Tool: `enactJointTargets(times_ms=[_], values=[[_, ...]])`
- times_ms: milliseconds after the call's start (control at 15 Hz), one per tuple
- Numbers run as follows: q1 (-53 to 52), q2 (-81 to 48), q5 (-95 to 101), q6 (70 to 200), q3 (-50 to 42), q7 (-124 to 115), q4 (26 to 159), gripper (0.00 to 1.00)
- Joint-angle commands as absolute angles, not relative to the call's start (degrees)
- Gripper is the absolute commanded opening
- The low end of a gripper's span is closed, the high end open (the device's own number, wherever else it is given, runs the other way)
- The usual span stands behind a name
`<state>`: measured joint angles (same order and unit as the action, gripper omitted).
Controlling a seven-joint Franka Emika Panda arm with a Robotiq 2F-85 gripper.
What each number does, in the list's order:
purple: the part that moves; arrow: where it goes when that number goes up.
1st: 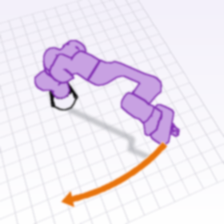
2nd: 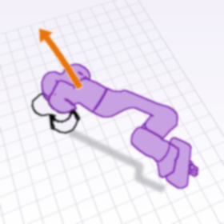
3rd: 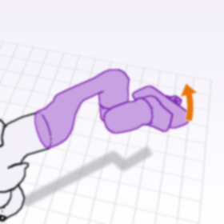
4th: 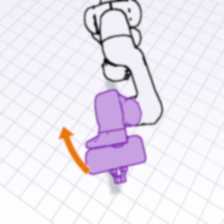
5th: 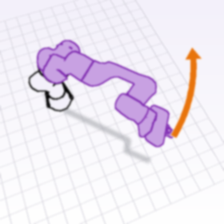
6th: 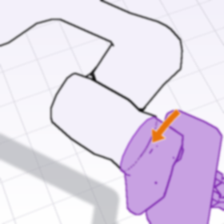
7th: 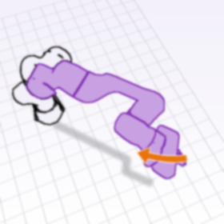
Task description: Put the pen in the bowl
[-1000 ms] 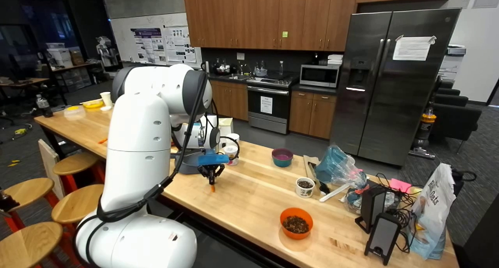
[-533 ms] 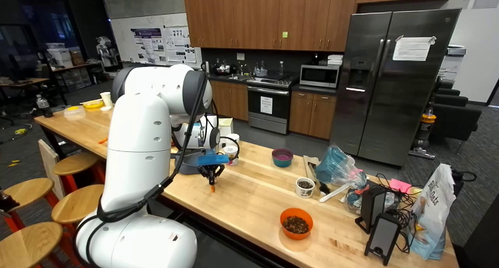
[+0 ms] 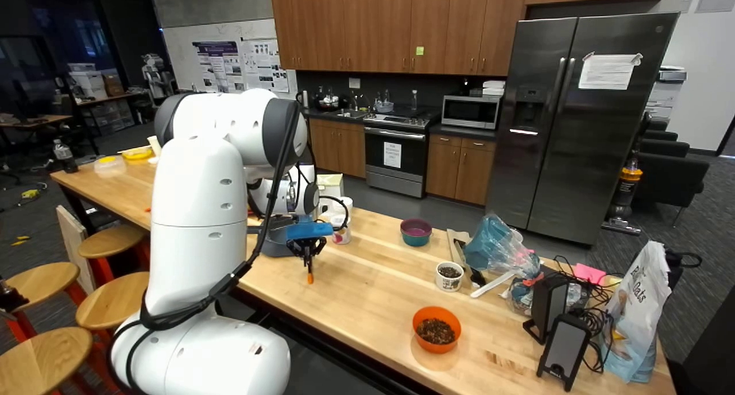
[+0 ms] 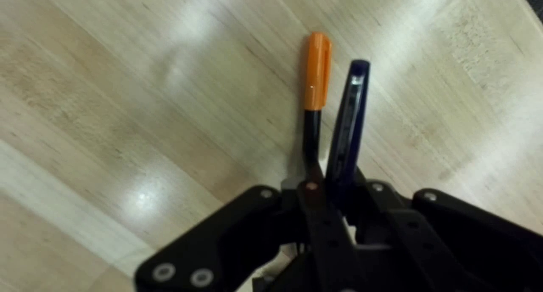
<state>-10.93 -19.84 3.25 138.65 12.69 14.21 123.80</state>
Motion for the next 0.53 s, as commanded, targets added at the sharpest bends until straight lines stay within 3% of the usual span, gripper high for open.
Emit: enactJointTargets(times_ms=[0,467], values=[[-10.95,-12.82,3.29,139.07,13.95,14.91,128.63,0.04],[-10.55,-5.17,-0.46,137.1,15.0,16.59,132.46,0.04]])
